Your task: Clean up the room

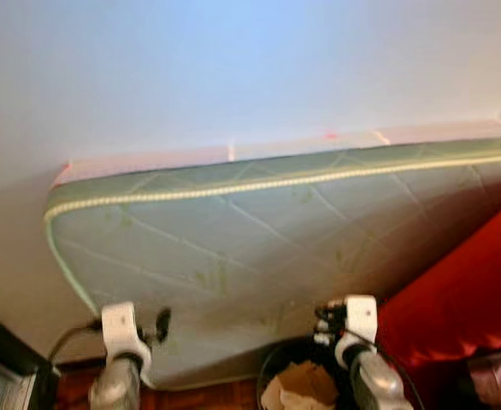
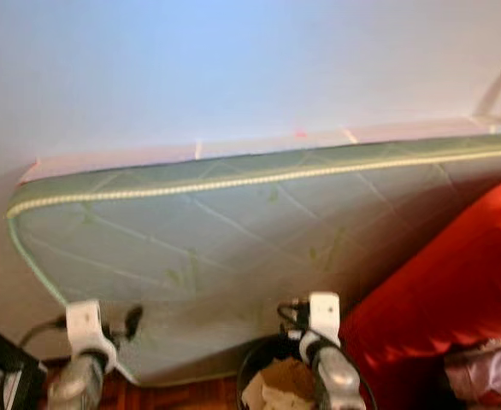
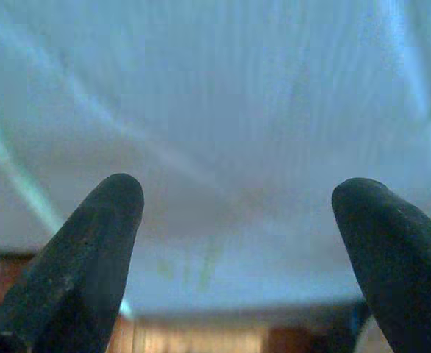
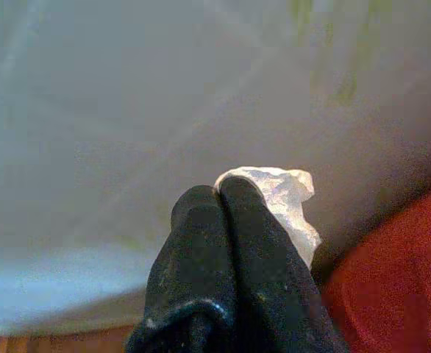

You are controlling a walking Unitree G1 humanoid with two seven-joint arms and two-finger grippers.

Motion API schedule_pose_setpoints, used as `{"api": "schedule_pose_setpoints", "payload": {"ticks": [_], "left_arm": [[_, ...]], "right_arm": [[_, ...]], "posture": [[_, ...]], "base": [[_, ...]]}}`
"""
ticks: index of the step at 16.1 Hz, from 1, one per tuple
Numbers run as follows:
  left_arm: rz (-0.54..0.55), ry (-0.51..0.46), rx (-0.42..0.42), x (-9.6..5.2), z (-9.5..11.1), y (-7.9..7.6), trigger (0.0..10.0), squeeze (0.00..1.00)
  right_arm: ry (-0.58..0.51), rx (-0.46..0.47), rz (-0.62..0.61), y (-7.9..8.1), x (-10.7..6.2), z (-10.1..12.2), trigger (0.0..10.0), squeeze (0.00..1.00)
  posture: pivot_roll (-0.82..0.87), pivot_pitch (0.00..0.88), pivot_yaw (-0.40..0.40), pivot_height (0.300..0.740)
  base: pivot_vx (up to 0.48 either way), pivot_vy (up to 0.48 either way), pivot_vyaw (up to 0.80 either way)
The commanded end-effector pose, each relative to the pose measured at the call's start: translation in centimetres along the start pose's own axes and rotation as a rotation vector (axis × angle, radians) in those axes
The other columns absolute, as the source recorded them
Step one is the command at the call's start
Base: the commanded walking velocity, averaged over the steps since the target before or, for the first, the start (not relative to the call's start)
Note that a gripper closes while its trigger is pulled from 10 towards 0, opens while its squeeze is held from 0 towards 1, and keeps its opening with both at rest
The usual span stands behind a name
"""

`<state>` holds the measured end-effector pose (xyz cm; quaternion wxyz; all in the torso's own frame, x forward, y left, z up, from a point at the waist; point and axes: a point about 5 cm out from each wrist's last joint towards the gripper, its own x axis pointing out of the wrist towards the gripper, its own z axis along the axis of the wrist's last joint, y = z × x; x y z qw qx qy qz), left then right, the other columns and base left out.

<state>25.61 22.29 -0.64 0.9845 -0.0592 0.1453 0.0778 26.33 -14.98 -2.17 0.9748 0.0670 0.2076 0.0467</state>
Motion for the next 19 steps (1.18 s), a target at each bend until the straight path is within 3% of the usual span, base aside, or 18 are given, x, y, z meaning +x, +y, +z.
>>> {"api": "schedule_pose_setpoints", "payload": {"ticks": [1,3,7,12,15,19], "left_arm": [[0.007,-0.048,-0.008,-0.3,0.2,-0.6,10.0,0.0],[0.003,-0.087,-0.025,-0.4,0.6,-1.0,10.0,0.0],[-0.088,-0.109,0.026,-0.7,1.0,-2.4,10.0,0.0],[-0.093,-0.126,0.03,-0.7,1.6,-2.4,10.0,0.0],[-0.084,-0.124,0.033,-0.7,1.7,-2.0,10.0,0.0],[-0.06,-0.101,0.039,-0.8,1.4,-1.2,10.0,0.0]], "right_arm": [[-0.043,-0.002,-0.011,-0.1,-0.2,0.2,10.0,0.0],[-0.065,0.007,-0.018,-0.1,-0.4,0.2,10.0,0.0],[-0.045,-0.004,-0.014,-0.1,-0.9,-0.6,10.0,0.0],[-0.076,0.012,-0.052,-0.6,-0.5,0.5,10.0,0.0],[-0.031,-0.001,-0.066,-0.6,-0.5,-0.1,10.0,0.0],[-0.014,0.001,-0.074,-0.8,-0.8,-0.6,10.0,0.0]], "posture": [[0.05,0.0,-0.024,0.74],[0.06,0.0,-0.026,0.74],[0.09,0.0,-0.045,0.74],[0.08,0.0,-0.036,0.74],[0.08,0.0,-0.034,0.74],[0.07,0.0,-0.026,0.695]], "base": [[0.0,0.0,0.0],[0.0,0.0,0.0],[0.0,0.0,0.0],[0.0,0.0,0.0],[0.0,0.0,0.0],[0.0,0.0,0.0]]}}
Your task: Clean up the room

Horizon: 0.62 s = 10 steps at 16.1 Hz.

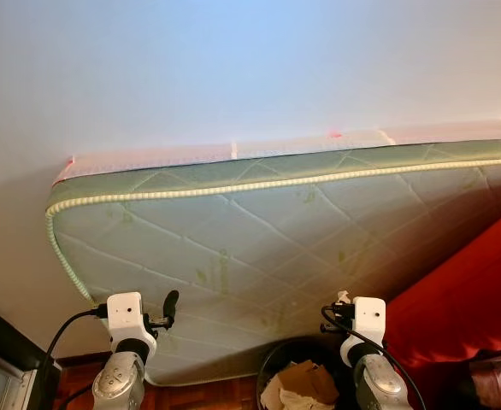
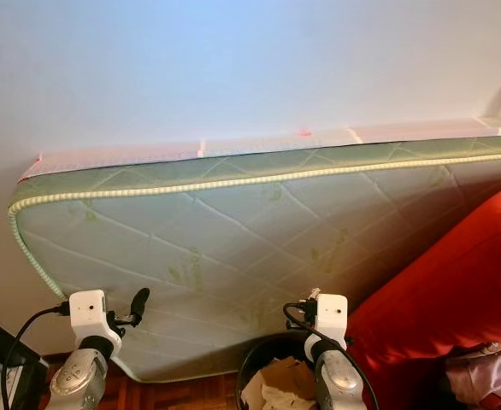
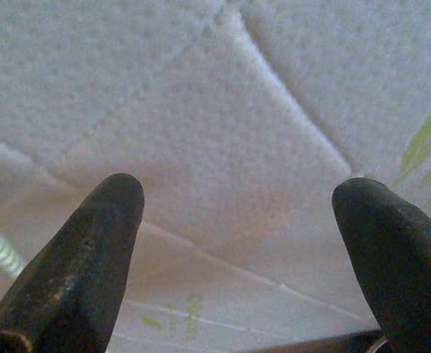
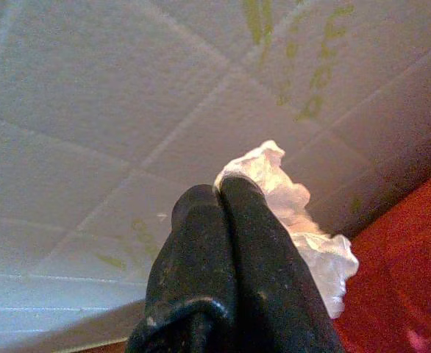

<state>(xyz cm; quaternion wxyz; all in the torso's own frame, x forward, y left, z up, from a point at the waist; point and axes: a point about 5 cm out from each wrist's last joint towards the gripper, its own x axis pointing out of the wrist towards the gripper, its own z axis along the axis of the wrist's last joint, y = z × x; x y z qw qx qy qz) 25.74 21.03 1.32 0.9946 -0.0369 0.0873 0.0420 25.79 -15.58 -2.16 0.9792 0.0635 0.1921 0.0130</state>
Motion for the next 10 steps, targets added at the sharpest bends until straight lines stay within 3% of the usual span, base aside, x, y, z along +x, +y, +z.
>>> {"api": "schedule_pose_setpoints", "payload": {"ticks": [1,10], "left_arm": [[0.014,0.015,-0.007,-0.24,-0.23,0.34,10.0,0.0],[0.037,0.034,-0.007,-0.11,-0.42,1.31,10.0,0.0]], "right_arm": [[0.022,-0.006,-0.013,-0.39,-0.27,-0.49,10.0,0.0],[0.022,-0.002,0.01,-0.12,-0.37,-0.69,10.0,0.0]], "posture": [[0.07,0.0,-0.024,0.68],[0.08,0.0,-0.027,0.676]], "base": [[0.0,0.0,0.0],[0.0,0.0,0.0]]}}
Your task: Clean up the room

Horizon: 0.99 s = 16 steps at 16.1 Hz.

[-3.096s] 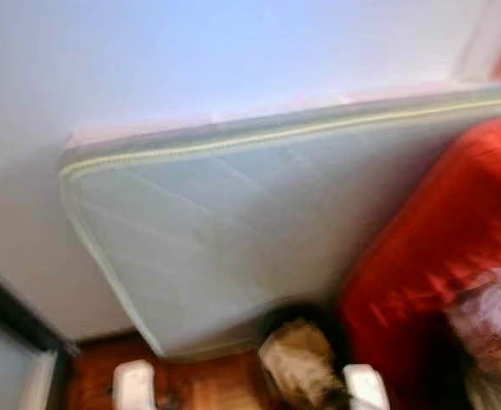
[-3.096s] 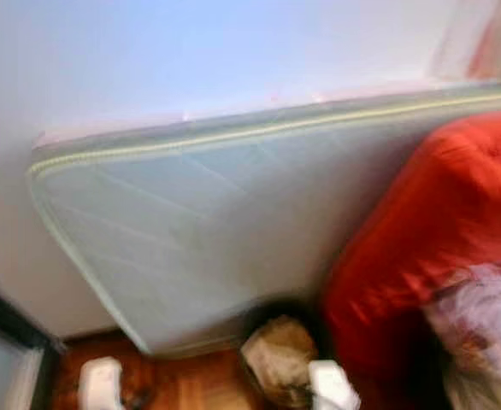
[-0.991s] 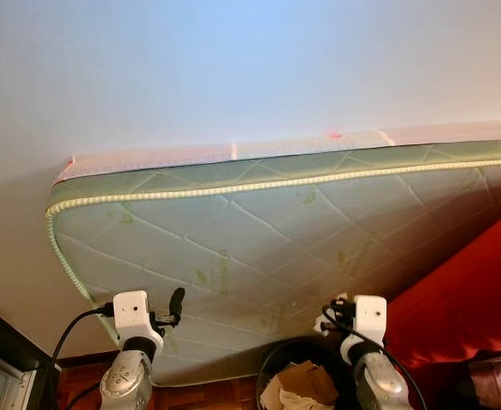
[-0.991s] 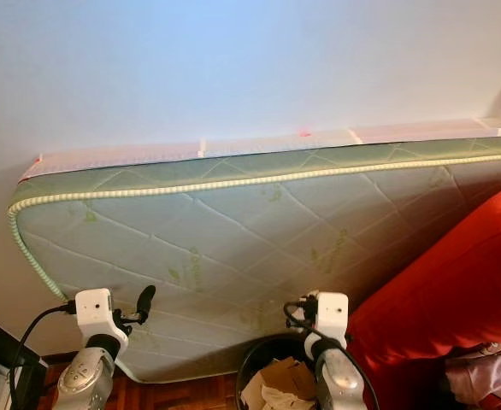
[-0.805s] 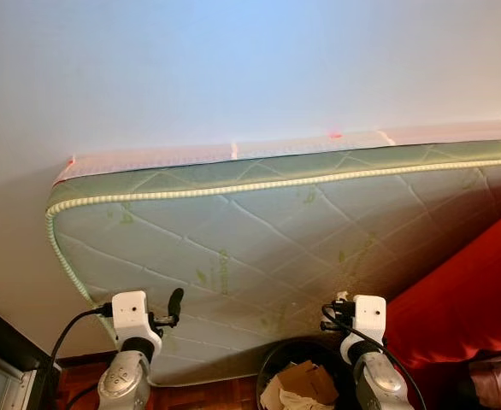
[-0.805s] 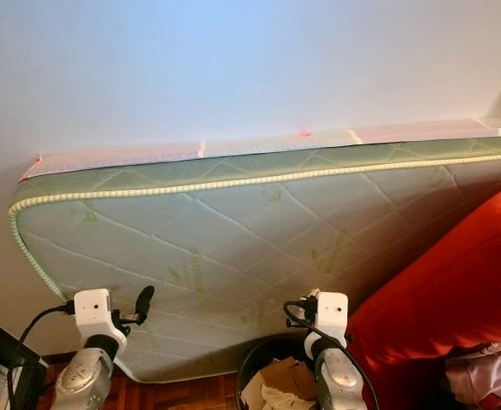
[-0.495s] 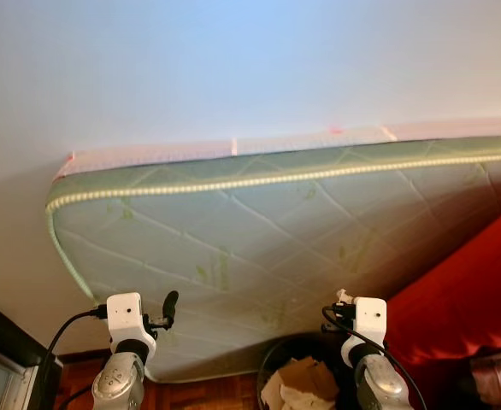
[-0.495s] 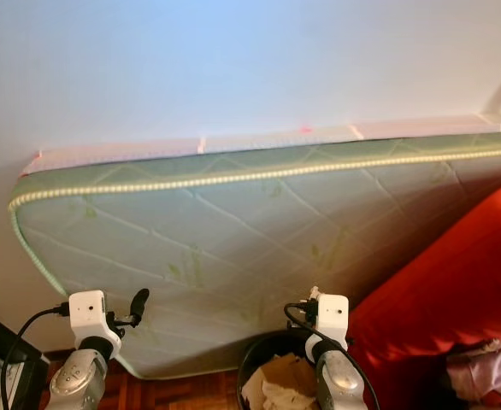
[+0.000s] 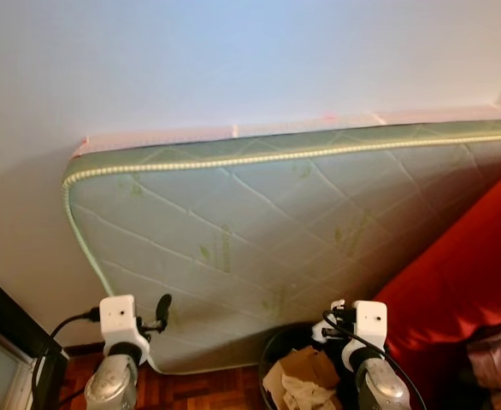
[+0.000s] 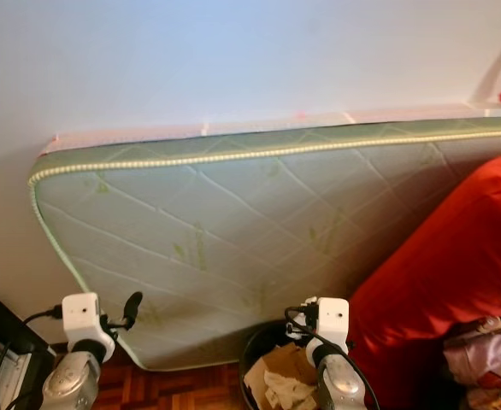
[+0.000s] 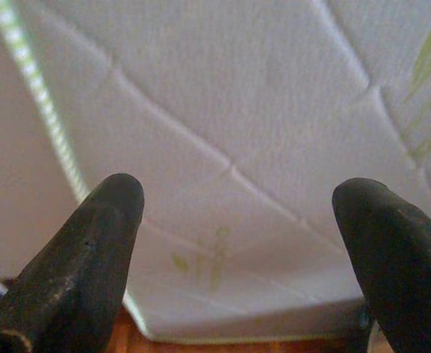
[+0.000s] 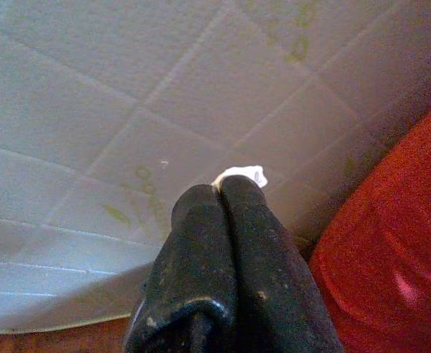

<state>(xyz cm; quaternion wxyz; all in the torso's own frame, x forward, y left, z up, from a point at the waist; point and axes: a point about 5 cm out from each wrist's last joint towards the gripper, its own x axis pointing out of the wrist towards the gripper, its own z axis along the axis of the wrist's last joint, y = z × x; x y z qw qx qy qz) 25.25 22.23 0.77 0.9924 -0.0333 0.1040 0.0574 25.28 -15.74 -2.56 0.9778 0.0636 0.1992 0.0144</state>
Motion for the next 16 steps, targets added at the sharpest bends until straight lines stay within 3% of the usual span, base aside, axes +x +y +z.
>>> {"api": "schedule_pose_setpoints", "payload": {"ticks": [1,6,10,16], "left_arm": [[0.006,0.003,-0.013,0.16,0.09,0.08,10.0,0.0],[0.009,0.008,-0.007,0.17,-0.03,0.41,10.0,0.0],[0.012,0.015,-0.008,0.13,-0.23,0.54,10.0,0.0],[0.013,0.014,-0.004,0.22,-0.16,0.73,10.0,0.0]], "right_arm": [[0.01,-0.002,0.01,0.12,-0.04,-0.2,10.0,0.0],[0.043,-0.014,0.032,0.6,0.06,-0.5,10.0,0.0],[0.054,-0.029,0.029,0.72,0.03,-0.7,10.0,0.0],[0.04,-0.031,0.018,0.71,0.03,-0.59,10.0,0.0]], "posture": [[0.08,0.0,-0.027,0.676],[0.08,0.0,-0.029,0.676],[0.09,0.0,-0.029,0.631],[0.09,0.001,-0.027,0.631]], "base": [[0.0,0.0,0.0],[0.0,0.0,0.0],[0.0,0.0,0.0],[0.0,0.0,0.0]]}}
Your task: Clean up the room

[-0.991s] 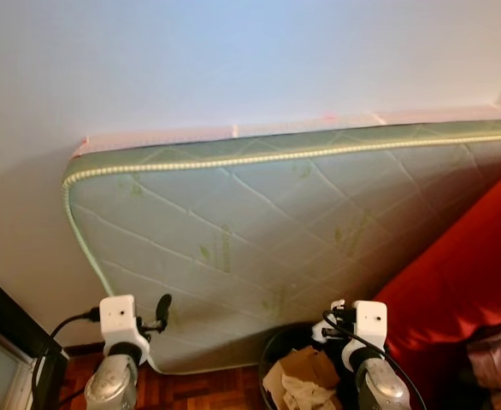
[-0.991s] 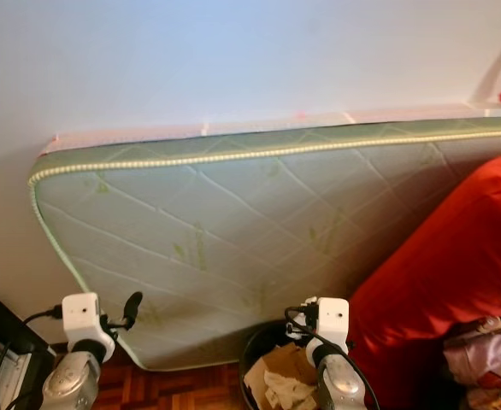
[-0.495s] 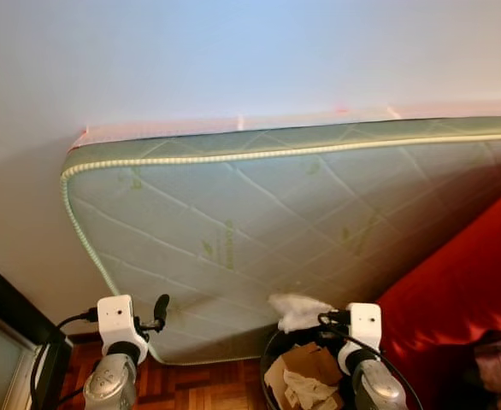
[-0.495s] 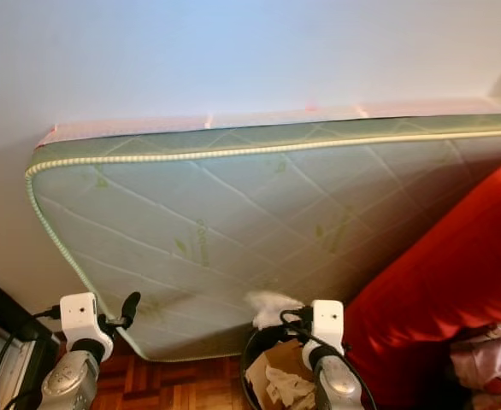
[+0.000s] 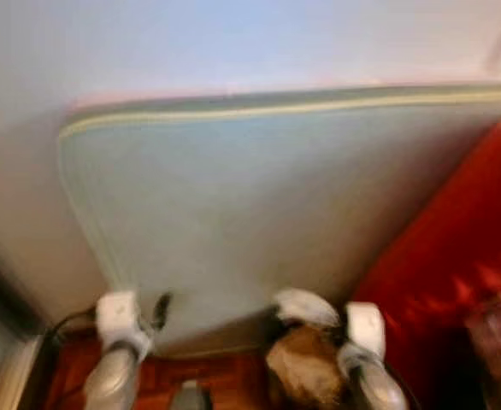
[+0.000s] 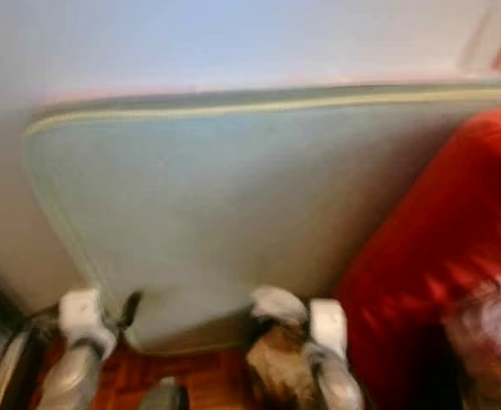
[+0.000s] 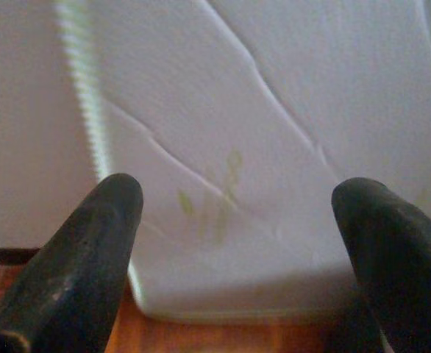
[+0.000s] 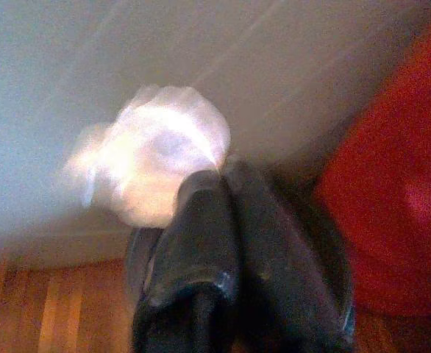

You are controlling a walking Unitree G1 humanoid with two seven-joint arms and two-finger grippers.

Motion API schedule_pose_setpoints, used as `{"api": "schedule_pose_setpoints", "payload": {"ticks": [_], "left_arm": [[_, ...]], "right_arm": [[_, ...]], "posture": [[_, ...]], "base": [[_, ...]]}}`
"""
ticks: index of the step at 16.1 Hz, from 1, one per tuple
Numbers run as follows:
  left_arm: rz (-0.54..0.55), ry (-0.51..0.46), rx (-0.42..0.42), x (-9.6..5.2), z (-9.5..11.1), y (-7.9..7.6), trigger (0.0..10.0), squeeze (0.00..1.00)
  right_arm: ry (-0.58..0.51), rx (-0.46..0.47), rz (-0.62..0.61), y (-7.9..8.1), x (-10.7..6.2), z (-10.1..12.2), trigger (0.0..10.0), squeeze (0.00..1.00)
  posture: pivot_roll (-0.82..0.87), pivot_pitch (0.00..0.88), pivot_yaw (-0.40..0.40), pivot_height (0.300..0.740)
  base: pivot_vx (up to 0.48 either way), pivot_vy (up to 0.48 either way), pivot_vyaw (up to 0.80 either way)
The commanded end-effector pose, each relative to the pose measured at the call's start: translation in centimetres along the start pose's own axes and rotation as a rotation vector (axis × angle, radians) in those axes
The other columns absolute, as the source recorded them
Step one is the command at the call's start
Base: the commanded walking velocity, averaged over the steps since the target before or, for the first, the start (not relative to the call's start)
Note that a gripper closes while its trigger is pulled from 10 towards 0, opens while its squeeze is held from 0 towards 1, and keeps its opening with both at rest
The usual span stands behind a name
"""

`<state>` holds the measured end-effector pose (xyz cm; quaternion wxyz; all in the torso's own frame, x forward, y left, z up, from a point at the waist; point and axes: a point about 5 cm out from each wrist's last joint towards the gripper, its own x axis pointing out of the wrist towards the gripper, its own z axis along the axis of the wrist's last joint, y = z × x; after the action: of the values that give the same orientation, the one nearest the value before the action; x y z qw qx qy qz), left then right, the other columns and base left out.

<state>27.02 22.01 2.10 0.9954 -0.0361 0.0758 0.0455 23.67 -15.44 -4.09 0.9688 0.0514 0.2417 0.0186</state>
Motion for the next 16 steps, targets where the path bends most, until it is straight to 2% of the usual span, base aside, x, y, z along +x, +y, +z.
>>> {"api": "schedule_pose_setpoints", "payload": {"ticks": [1,13,16], "left_arm": [[0.038,0.07,0.003,-1.32,-1.72,1.22,10.0,0.0],[0.009,0.077,-0.016,-1.45,-1.95,0.97,10.0,0.0],[0.004,0.077,-0.015,-1.42,-1.91,0.92,10.0,0.0]], "right_arm": [[-0.045,-0.009,0.018,0.58,0.77,1.52,10.0,0.0],[0.002,-0.009,-0.017,0.46,0.81,1.03,10.0,0.0],[0.013,-0.02,-0.023,0.4,0.84,0.98,10.0,0.0]], "posture": [[0.09,0.001,-0.027,0.631],[0.09,0.01,-0.027,0.631],[0.1,0.011,-0.026,0.606]], "base": [[0.0,0.0,0.0],[0.0,0.0,0.0],[0.0,0.0,0.0]]}}
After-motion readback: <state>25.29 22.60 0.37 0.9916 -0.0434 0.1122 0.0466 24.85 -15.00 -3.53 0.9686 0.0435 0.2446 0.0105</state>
